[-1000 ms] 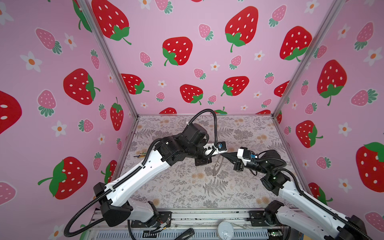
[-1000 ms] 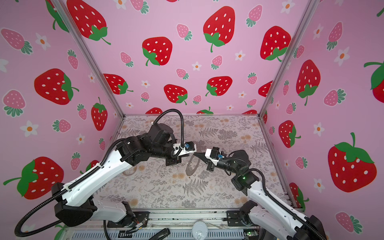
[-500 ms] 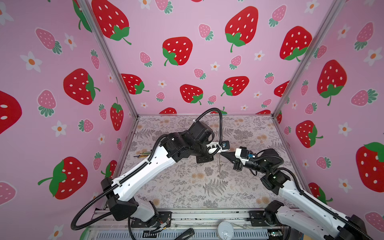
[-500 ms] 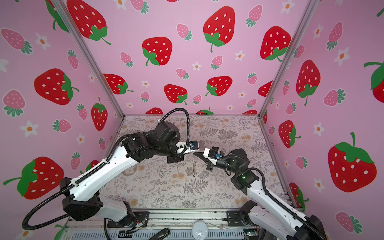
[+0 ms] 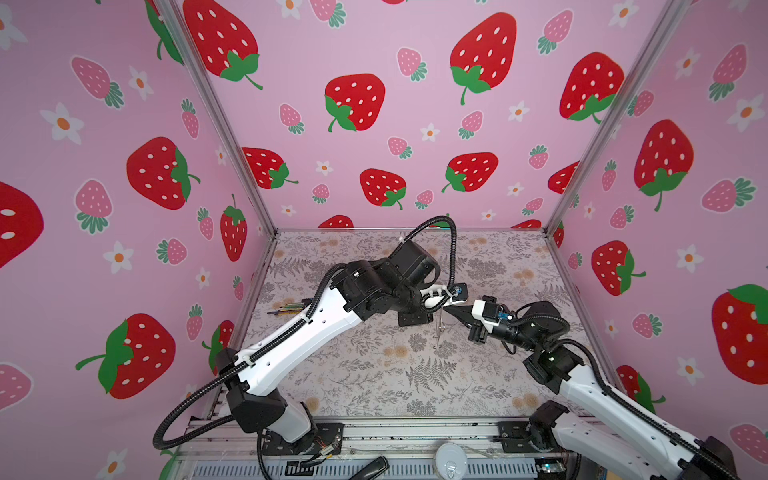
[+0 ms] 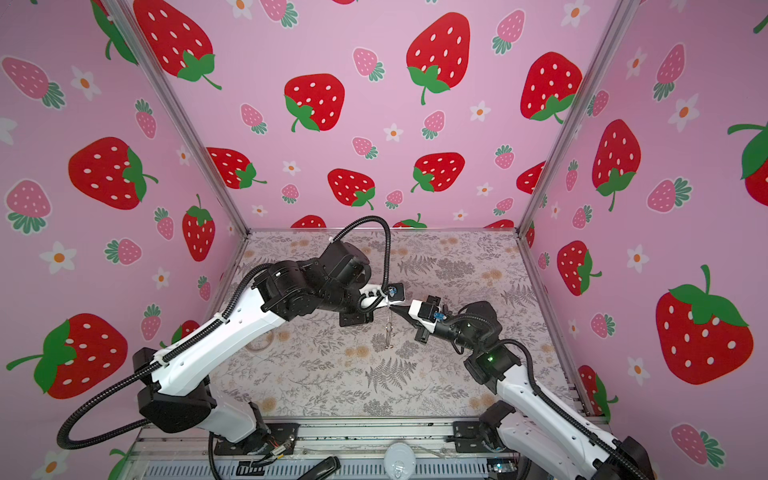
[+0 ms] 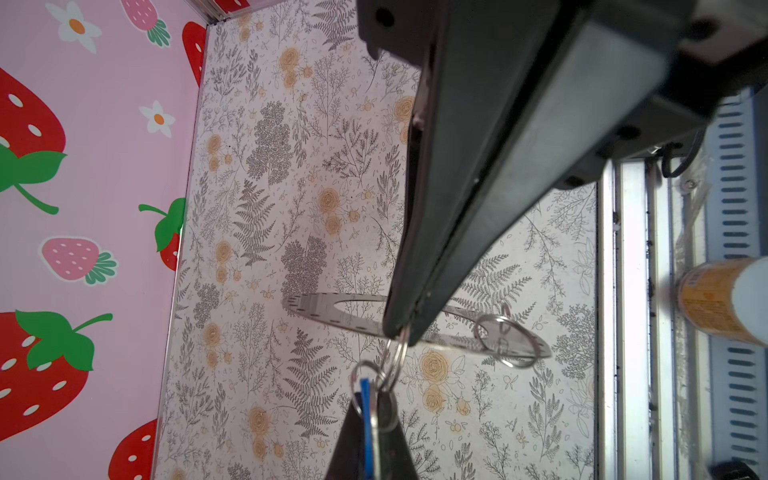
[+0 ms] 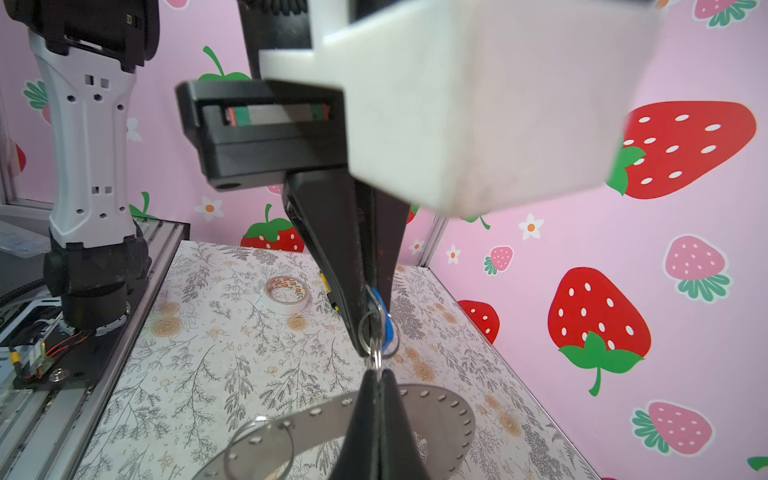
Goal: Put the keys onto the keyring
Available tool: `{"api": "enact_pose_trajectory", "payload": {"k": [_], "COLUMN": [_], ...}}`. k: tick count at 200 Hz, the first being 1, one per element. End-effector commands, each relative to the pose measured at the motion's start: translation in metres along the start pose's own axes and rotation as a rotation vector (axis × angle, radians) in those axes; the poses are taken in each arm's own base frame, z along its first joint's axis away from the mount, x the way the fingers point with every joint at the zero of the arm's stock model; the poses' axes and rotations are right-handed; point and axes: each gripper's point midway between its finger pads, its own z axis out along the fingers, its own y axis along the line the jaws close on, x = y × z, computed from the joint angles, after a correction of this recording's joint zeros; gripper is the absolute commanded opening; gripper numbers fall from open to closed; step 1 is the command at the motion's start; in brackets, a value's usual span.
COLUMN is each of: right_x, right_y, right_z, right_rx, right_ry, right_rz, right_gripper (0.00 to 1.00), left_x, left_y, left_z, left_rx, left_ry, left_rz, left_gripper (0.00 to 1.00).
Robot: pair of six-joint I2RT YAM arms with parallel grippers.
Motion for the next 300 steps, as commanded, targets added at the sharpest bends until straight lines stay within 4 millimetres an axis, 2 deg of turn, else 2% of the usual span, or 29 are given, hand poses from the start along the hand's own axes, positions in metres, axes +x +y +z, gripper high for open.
{"api": "enact_pose_trajectory", "payload": {"k": [1,52,88,141,228,300], "right_x": [0.02,0.002,0.007,0.011,-0.015,-0.044], "right_y": [-0.002,-0.004,-0.008,-0.013,-0.004,-0.003], "right_z": [0.001,-0.006,-0.009,-0.018,-0.034,-0.04], "right_rx": [0.013,0.044,0.08,0.136,0.138,0.131], "right_ry": [0.084,-0.006,0.018,0.031,-0.081,-0.21], "right_rz": [0.024,0.013,0.018,0.021,-0.048,-0.025], "right_gripper": [0.02,0.02,0.02,0.03,0.0,0.0], "left_x": [-0.02,-0.023,-0.026,-0.015,-0.014,-0.014], "left_y": [0.009,0.009,0.009,0.014,0.007,-0.008], "left_z": [-0.017,-0.01,-0.011,-0.009,-0.005,0.013], "left_rx": [-0.043,-0.037,-0.046,-0.073,-0.066,-0.002], "left_ry": [-0.052,-0.028,-0.023,0.039,0.021,-0.014], "left_rz": [0.017,0.014,0.026,0.043,0.037,0.018], "left_gripper": [0.0,0.0,0.0,0.0,0.0,0.0]}}
